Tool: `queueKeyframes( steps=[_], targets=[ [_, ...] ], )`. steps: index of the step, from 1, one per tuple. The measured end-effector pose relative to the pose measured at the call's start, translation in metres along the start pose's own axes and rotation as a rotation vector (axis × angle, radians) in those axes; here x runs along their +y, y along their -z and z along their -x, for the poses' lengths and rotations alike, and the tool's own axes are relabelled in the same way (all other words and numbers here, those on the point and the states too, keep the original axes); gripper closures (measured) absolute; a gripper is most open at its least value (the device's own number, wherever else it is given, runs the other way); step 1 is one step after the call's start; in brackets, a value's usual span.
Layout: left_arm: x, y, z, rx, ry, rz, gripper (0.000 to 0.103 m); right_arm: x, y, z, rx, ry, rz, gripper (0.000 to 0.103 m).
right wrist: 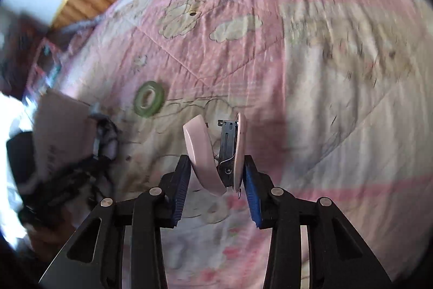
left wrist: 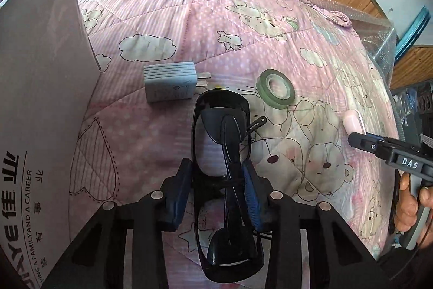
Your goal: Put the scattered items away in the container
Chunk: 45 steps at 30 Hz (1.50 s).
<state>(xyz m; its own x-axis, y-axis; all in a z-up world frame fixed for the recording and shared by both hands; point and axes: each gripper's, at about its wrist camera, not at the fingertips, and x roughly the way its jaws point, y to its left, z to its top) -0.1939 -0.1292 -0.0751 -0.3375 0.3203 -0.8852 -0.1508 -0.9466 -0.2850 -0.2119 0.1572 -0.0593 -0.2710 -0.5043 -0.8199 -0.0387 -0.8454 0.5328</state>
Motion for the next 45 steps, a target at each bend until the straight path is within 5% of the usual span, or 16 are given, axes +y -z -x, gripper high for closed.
queueKeyframes(
  steps=[2,5,10,14,17,18,20,22,37,45],
  targets=[
    [-0.002,0.005,0.006,-0.005,0.008,-0.006,0.065,-0.023,0.011,-0.01,0.049,-0.194,-0.199,0.06],
    [-0.004,0.013,0.009,0.002,-0.002,-0.019,0.065,-0.021,0.02,-0.008,0.036,-0.099,-0.177,0.056],
    [0.005,0.021,0.009,0.006,0.003,0.001,0.064,0.011,0.035,0.011,-0.084,0.205,-0.009,0.048],
    [0.009,0.023,0.011,-0.004,0.015,0.004,0.064,0.023,0.041,0.011,-0.101,0.205,0.006,0.048],
    [0.012,0.024,0.012,-0.027,0.025,0.016,0.063,0.03,0.038,-0.001,-0.121,0.288,0.029,0.048],
    [0.013,0.024,0.012,-0.033,0.032,0.021,0.063,0.032,0.038,-0.003,-0.131,0.319,0.043,0.05],
    [0.016,0.023,0.012,-0.041,0.054,0.029,0.064,0.038,0.038,-0.008,-0.135,0.367,0.074,0.076],
    [0.02,0.023,0.015,-0.038,0.067,0.04,0.066,0.042,0.04,-0.01,-0.138,0.392,0.099,0.078],
    [0.023,0.049,0.064,-0.055,0.098,0.05,0.067,0.05,0.053,0.01,-0.171,0.309,0.051,0.078],
    [0.004,0.031,0.068,-0.079,0.112,0.043,0.067,0.062,0.066,0.012,-0.176,0.289,0.057,0.078]
  ],
)
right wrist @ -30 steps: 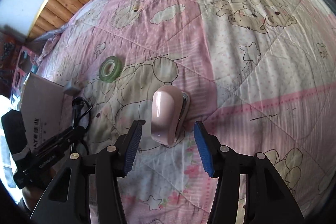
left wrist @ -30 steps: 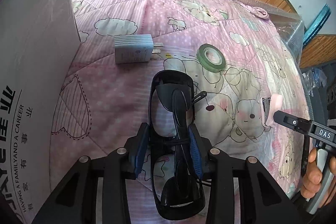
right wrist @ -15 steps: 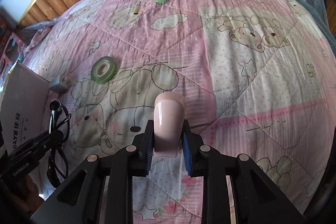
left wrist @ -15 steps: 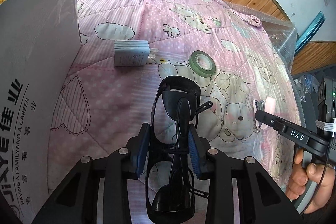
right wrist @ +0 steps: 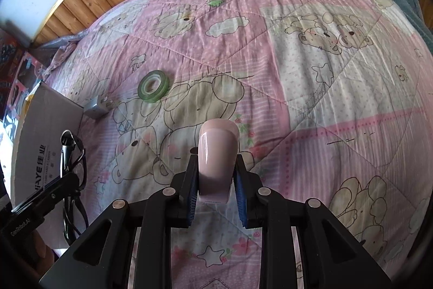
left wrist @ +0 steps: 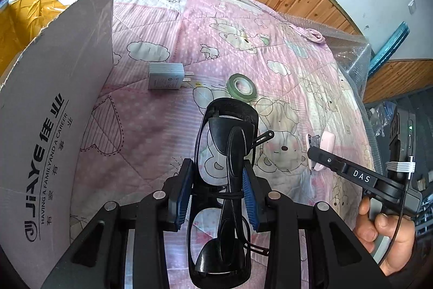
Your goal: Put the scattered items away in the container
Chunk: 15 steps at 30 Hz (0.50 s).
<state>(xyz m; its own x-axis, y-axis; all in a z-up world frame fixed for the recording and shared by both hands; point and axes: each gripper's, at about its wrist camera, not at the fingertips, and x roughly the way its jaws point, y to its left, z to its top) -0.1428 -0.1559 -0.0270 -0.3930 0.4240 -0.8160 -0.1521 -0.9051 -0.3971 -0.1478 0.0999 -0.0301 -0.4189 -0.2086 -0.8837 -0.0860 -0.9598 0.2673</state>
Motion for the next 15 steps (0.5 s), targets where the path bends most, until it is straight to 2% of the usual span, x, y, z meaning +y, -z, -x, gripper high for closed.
queueKeyframes(
  steps=[15],
  targets=[
    [-0.017,0.02,0.012,0.007,-0.034,-0.04,0.067,0.018,0.036,0.009,0.011,-0.022,0.009,0.078]
  ],
)
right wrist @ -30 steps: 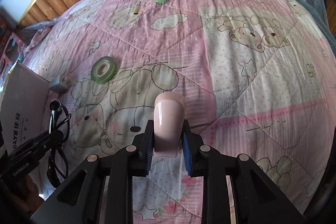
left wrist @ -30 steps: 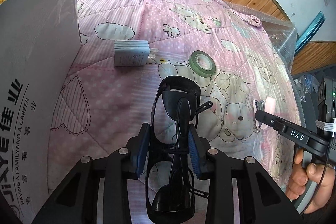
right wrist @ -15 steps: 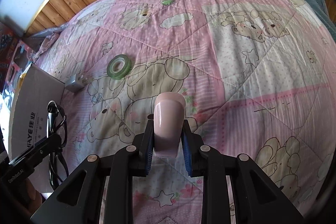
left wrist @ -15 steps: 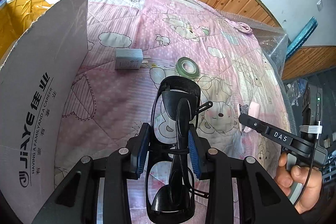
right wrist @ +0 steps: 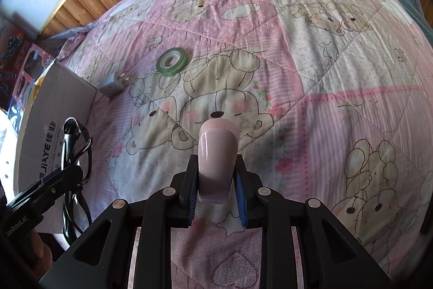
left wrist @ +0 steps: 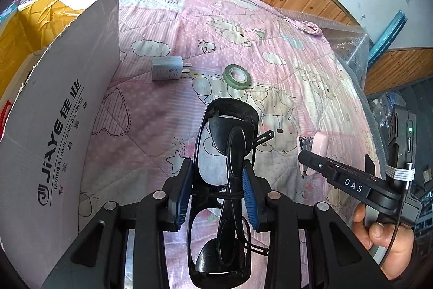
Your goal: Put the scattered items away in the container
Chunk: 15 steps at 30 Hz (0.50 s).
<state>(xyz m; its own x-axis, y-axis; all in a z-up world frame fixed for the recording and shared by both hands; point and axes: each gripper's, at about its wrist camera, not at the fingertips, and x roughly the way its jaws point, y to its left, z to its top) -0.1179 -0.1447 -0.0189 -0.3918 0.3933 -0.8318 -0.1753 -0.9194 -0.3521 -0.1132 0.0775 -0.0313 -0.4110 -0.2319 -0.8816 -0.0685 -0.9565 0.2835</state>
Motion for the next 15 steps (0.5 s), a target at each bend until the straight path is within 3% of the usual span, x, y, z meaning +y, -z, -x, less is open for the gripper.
queueKeyframes(
  steps=[15],
  targets=[
    [0.006,0.019,0.038,-0.031,-0.012,-0.007,0.067,0.02,0.031,0.013,-0.006,-0.008,0.022,0.078]
  ],
)
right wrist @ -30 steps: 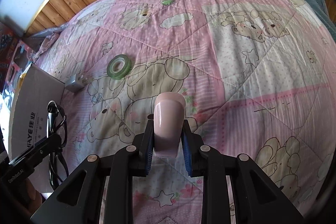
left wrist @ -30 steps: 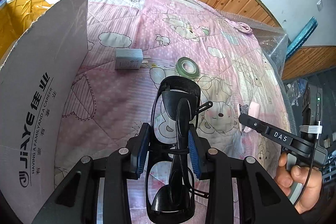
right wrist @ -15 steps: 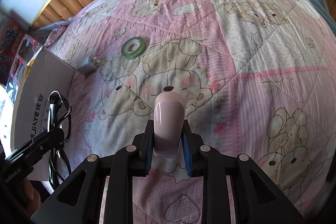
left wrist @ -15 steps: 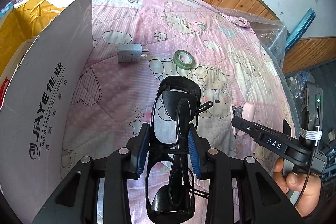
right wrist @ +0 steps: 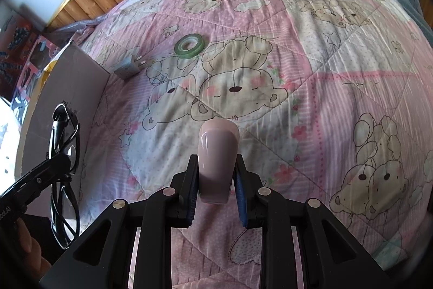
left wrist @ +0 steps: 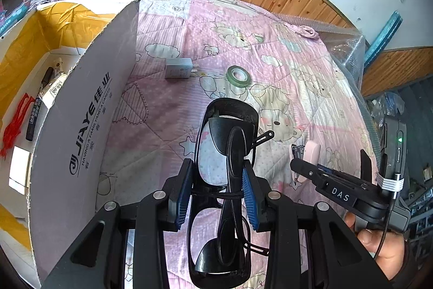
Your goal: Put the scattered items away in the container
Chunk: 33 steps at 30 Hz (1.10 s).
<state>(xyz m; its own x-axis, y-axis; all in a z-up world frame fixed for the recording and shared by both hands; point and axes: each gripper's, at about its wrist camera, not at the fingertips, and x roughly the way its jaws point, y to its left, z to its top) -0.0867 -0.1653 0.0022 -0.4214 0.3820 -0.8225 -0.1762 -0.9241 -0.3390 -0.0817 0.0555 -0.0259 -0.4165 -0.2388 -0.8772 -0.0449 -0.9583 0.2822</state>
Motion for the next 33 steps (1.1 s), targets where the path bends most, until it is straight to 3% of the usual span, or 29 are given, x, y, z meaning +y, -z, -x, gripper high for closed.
queueKeyframes(
  steps=[33],
  targets=[
    [0.028,0.024,0.066,-0.079,0.018,0.016,0.067,0.08,0.064,0.023,0.002,-0.086,0.07,0.078]
  ],
)
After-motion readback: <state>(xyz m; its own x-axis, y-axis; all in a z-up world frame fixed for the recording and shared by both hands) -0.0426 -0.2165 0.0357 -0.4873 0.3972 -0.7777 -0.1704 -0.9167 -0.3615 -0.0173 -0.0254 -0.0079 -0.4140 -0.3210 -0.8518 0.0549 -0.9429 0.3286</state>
